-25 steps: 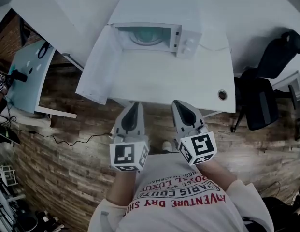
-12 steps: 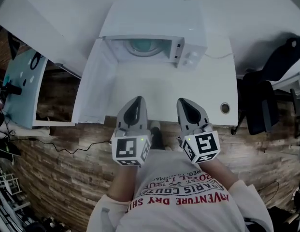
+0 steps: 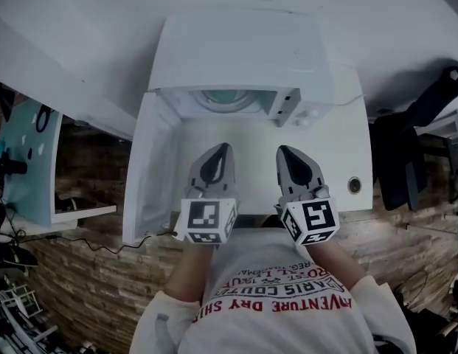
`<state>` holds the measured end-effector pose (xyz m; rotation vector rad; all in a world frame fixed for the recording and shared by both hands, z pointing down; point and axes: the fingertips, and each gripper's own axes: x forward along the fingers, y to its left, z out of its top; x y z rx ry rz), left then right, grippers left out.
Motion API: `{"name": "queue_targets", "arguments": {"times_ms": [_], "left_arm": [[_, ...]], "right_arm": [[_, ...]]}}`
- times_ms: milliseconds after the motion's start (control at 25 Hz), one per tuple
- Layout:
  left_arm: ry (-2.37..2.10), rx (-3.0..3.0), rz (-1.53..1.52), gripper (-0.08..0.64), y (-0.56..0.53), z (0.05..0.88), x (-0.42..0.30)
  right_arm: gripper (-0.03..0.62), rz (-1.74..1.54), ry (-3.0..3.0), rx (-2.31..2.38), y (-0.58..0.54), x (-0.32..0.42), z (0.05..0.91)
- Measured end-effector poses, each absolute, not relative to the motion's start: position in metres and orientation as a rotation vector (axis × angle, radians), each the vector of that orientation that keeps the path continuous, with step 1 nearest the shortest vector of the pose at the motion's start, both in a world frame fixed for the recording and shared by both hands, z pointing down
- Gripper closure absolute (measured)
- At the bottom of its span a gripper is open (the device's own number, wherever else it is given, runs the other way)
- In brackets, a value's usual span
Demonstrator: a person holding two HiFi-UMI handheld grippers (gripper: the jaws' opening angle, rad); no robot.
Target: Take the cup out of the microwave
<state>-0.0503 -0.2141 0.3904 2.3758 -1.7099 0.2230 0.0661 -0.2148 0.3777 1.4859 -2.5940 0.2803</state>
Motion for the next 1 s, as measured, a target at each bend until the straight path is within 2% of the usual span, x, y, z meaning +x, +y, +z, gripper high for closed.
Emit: {"name": "queue_targets", "arguments": {"times_ms": [560, 680, 840, 1000], "left_arm": [[-1.659, 2.299, 0.267, 0.545, -0.317, 0.475, -0.074], [-1.589, 2.280, 0.246, 0.402, -0.333, 0.484, -0.068], [-1.576, 2.290, 0.268, 0.325, -0.355, 0.494, -0.068], [-1.663, 2.317, 0.297, 0.214, -0.381, 0.495, -0.076]], "right_arm": [[0.580, 0.357, -2.505, 1.495, -0.298, 0.041, 0.428], [0.580, 0.375, -2.481, 1.486, -0.306, 0.040, 0.436], [0.580, 0.397, -2.461, 1.457, -0.314, 0.035, 0.446], [0.580, 0.406, -2.449, 1.436, -0.323, 0.033, 0.453]]}}
